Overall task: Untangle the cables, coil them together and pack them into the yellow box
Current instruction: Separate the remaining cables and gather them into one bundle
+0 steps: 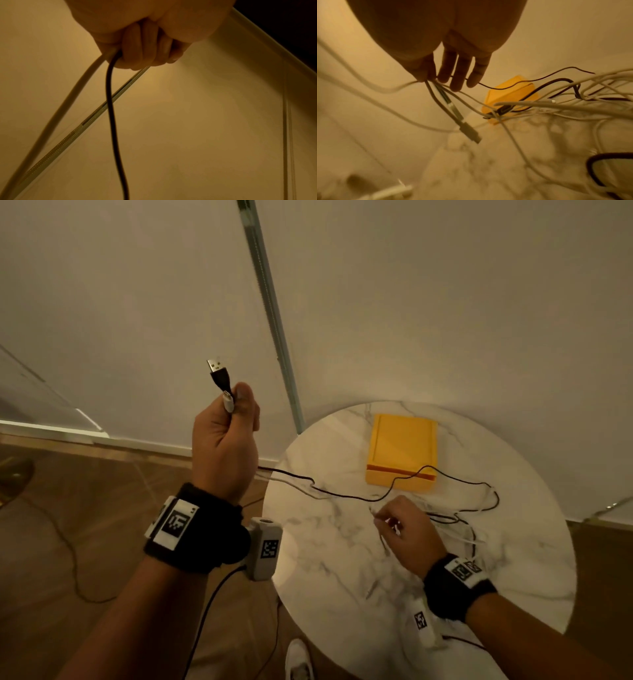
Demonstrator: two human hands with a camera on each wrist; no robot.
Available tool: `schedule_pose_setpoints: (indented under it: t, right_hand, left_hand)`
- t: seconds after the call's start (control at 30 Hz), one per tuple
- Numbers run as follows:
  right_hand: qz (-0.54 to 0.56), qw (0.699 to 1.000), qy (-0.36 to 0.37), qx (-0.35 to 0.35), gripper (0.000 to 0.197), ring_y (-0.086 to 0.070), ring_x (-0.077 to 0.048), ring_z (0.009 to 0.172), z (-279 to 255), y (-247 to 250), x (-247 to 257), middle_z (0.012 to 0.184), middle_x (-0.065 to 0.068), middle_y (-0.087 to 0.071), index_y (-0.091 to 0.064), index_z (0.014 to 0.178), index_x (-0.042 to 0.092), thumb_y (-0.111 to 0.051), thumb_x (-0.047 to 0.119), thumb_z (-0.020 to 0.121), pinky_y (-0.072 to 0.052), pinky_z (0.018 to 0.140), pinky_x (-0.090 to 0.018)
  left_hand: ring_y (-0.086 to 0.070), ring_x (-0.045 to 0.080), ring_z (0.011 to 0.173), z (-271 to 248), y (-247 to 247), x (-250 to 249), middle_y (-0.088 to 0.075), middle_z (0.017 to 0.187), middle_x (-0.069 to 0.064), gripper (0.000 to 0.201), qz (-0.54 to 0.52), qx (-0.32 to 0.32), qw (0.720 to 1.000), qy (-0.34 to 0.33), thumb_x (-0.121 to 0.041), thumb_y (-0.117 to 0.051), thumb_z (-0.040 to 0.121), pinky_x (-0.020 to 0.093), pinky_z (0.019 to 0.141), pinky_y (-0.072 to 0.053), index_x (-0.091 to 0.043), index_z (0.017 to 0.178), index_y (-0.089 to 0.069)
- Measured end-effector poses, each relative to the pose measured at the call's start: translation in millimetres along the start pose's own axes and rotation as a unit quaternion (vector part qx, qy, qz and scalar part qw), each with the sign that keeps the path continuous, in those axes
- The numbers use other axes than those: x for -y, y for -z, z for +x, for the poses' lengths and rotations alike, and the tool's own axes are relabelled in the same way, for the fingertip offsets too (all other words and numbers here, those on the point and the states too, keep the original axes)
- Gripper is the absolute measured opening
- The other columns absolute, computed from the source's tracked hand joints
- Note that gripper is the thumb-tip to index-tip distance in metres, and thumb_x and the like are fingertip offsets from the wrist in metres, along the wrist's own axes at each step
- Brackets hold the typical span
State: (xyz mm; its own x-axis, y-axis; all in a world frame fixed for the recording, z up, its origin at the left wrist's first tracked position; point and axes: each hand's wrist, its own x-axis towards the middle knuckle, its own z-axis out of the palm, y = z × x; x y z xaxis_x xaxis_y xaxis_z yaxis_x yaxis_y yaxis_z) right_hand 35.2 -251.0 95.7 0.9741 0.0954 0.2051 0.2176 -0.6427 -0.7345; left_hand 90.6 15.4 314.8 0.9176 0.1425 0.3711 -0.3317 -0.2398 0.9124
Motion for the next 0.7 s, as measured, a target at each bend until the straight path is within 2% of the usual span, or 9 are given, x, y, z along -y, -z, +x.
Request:
schedule_pose_setpoints:
  t: [0.17,0.23,0.33,0.43,0.5,0.57,0.6,0.67,0.7]
  right_hand:
    - [0.146,0.987,0.003,-0.072,0.018,-0.052,-0.031,0.071,14,72,46,0.076,-0.01,-0.054,-0.055,0.083,0.015,-0.064,0.008,0.097,-0.048,0.068,-0.047]
    - [0.189,0.977,0.005,-0.101,0.014,-0.056,-0.037,0.073,26,106,67,0.079,-0.018,-0.056,-0.055,0.086,0.009,-0.061,0.006,0.099,-0.05,0.07,-0.048]
    - [0.236,0.962,0.045,-0.126,0.012,-0.06,-0.036,0.07,46,157,113,0.083,-0.029,-0.057,-0.053,0.089,0.004,-0.057,0.001,0.1,-0.055,0.065,-0.044]
    - [0.272,0.948,0.104,-0.127,0.011,-0.061,-0.041,0.068,64,200,166,0.084,-0.029,-0.058,-0.05,0.093,0.006,-0.051,0.001,0.103,-0.057,0.057,-0.045]
    - [0.284,0.941,0.134,-0.128,0.01,-0.064,-0.041,0.071,77,223,196,0.084,-0.024,-0.059,-0.049,0.096,0.009,-0.049,0.003,0.104,-0.058,0.054,-0.046]
    - [0.286,0.937,0.154,-0.129,0.005,-0.067,-0.038,0.072,86,240,222,0.085,-0.023,-0.06,-0.048,0.101,0.007,-0.049,0.005,0.105,-0.059,0.054,-0.048]
    - [0.283,0.936,0.163,-0.128,0.003,-0.067,-0.038,0.073,90,246,233,0.085,-0.023,-0.06,-0.048,0.102,0.006,-0.049,0.005,0.105,-0.059,0.054,-0.049]
    - [0.273,0.936,0.183,-0.124,0.005,-0.068,-0.038,0.073,95,255,250,0.084,-0.023,-0.06,-0.048,0.101,0.007,-0.05,0.006,0.105,-0.06,0.055,-0.049]
    - [0.265,0.937,0.191,-0.122,0.006,-0.069,-0.038,0.073,97,258,257,0.084,-0.023,-0.061,-0.048,0.1,0.007,-0.051,0.006,0.105,-0.06,0.055,-0.048]
  left_hand:
    - [-0.035,0.015,0.053,10,-11,-7,-0.043,0.057,-0.01,0.047,-0.005,-0.003,1.0,-0.026,-0.043,-0.041,0.108,0.031,0.054,-0.027,-0.022,0.068,-0.051]
    - [-0.037,0.013,0.053,13,-20,-14,-0.045,0.056,-0.011,0.049,-0.013,0.0,0.999,-0.042,-0.041,-0.041,0.109,0.03,0.055,-0.028,-0.016,0.069,-0.053]
    - [-0.038,0.006,0.053,15,-34,-25,-0.044,0.053,-0.012,0.052,-0.018,0.018,0.998,-0.065,-0.036,-0.041,0.11,0.029,0.057,-0.03,-0.005,0.071,-0.056]
    - [-0.033,0.007,0.052,13,-48,-37,-0.036,0.054,-0.01,0.051,-0.028,0.053,0.995,-0.082,-0.038,-0.043,0.109,0.024,0.056,-0.029,-0.009,0.073,-0.065]
    - [-0.035,0.009,0.054,12,-57,-44,-0.037,0.056,0.002,0.049,-0.036,0.084,0.992,-0.091,-0.038,-0.043,0.109,0.023,0.058,-0.031,-0.014,0.076,-0.071]
    - [-0.039,0.015,0.057,11,-66,-51,-0.039,0.057,0.005,0.045,-0.046,0.119,0.986,-0.103,-0.036,-0.044,0.11,0.02,0.061,-0.034,-0.019,0.082,-0.075]
    - [-0.041,0.024,0.057,9,-70,-56,-0.04,0.058,0.011,0.043,-0.052,0.142,0.982,-0.111,-0.035,-0.045,0.11,0.019,0.062,-0.035,-0.021,0.086,-0.077]
    - [-0.051,0.039,0.064,5,-79,-67,-0.053,0.065,0.023,0.038,-0.063,0.191,0.971,-0.129,-0.04,-0.047,0.108,0.026,0.064,-0.04,-0.024,0.096,-0.079]
    - [-0.053,0.04,0.067,3,-84,-73,-0.058,0.069,0.023,0.036,-0.066,0.215,0.965,-0.136,-0.044,-0.048,0.106,0.032,0.061,-0.04,-0.026,0.1,-0.079]
